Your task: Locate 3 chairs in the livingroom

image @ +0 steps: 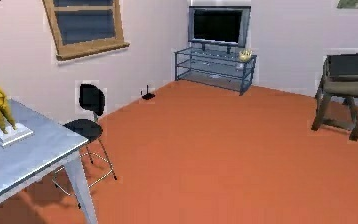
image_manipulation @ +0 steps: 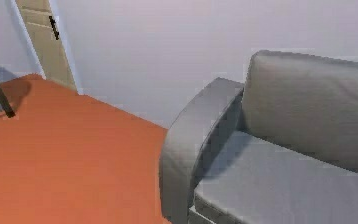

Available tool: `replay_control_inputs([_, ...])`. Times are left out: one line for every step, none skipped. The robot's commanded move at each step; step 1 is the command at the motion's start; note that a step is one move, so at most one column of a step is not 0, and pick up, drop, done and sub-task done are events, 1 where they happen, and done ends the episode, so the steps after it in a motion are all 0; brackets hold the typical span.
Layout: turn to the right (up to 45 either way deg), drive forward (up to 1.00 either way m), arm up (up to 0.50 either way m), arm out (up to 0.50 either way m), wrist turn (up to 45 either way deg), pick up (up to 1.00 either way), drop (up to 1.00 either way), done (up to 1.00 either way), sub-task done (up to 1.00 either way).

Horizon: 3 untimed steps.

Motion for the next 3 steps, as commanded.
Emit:
replay_control_inputs([0.0,0.45,0.00,0.00,0.0,0.00,0.00,0.00,0.00])
replay_control_inputs([-42.0,0.00,0.00,0.00,0.0,0.00,0.00,0.00,0.00])
replay_control_inputs([0.0,0.00,0.00,0.00,0.0,0.00,0.00,0.00,1.00])
